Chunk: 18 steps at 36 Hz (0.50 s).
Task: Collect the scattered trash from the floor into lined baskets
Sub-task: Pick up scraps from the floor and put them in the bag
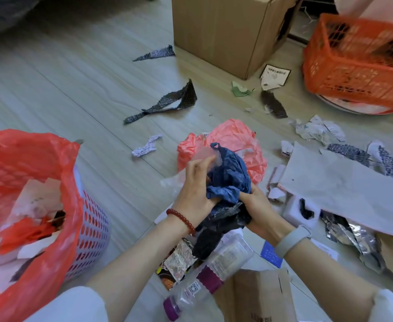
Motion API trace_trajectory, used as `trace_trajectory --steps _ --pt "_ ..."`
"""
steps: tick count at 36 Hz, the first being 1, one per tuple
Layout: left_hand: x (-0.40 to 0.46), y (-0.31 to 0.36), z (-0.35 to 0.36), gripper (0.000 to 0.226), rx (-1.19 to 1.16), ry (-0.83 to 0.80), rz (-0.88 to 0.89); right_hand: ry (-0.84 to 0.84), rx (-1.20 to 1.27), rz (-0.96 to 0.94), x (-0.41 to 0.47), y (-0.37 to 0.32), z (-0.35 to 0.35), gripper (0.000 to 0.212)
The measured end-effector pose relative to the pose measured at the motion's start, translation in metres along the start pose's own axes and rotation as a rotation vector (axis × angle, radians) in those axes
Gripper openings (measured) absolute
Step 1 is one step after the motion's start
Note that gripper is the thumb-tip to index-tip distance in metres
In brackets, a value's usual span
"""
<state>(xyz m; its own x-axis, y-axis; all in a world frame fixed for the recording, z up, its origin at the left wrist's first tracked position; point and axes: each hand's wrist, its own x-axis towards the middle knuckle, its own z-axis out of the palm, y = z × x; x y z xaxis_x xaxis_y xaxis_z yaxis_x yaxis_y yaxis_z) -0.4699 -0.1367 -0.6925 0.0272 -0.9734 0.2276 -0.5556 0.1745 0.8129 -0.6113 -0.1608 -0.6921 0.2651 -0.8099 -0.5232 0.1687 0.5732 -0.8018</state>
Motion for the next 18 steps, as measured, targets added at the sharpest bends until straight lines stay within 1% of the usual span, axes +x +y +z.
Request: trace_trajectory --steps 2,3,4,5,6,7,8,9,10,12,13,15,16,18 --pt "0.0 -0.004 -0.004 0.092 0.221 0.051 0.111 0.026 -0.063 -0.024 -0.003 -0.001 0.003 0.018" --pt "0.0 -0.003 -0.008 0.098 0.36 0.072 0.125 0.035 -0.086 -0.034 -0.005 -0.003 0.004 0.018" --pt "0.001 -0.006 -0.009 0.103 0.473 0.073 0.074 0.039 -0.109 -0.037 -0.007 -0.004 0.005 0.021" --pt "0.002 -0.005 -0.011 0.106 0.52 0.025 -0.046 0.031 -0.124 -0.034 -0.008 -0.005 0.004 0.025" --pt "0.002 -0.002 -0.014 0.107 0.426 -0.053 -0.176 0.009 -0.128 -0.026 -0.009 -0.007 0.004 0.028" --pt "0.003 0.001 -0.017 0.104 0.176 -0.147 -0.269 -0.03 -0.127 -0.016 -0.01 -0.01 0.005 0.03" --pt "0.004 0.001 -0.019 0.096 -0.116 -0.205 -0.296 -0.076 -0.123 -0.01 -0.011 -0.012 0.007 0.031" --pt "0.002 0.003 -0.021 0.082 -0.324 -0.244 -0.309 -0.12 -0.123 -0.017 -0.012 -0.014 0.01 0.032" --pt "0.0 0.004 -0.023 0.072 -0.44 -0.274 -0.317 -0.145 -0.136 -0.041 -0.011 -0.015 0.013 0.033" --pt "-0.004 0.003 -0.027 0.062 -0.527 -0.269 -0.351 -0.121 -0.217 -0.124 -0.01 -0.014 0.02 0.035" --pt "-0.005 0.004 -0.028 0.058 -0.533 -0.221 -0.371 -0.068 -0.297 -0.185 -0.01 -0.013 0.023 0.038" --pt "-0.004 0.003 -0.031 0.05 -0.501 -0.111 -0.413 0.042 -0.494 -0.367 -0.011 -0.013 0.028 0.048" --pt "-0.003 0.005 -0.033 0.048 -0.469 -0.063 -0.431 0.052 -0.569 -0.463 -0.012 -0.013 0.029 0.055" --pt "0.002 0.009 -0.04 0.044 -0.395 0.022 -0.456 -0.034 -0.657 -0.577 -0.018 -0.018 0.032 0.062"
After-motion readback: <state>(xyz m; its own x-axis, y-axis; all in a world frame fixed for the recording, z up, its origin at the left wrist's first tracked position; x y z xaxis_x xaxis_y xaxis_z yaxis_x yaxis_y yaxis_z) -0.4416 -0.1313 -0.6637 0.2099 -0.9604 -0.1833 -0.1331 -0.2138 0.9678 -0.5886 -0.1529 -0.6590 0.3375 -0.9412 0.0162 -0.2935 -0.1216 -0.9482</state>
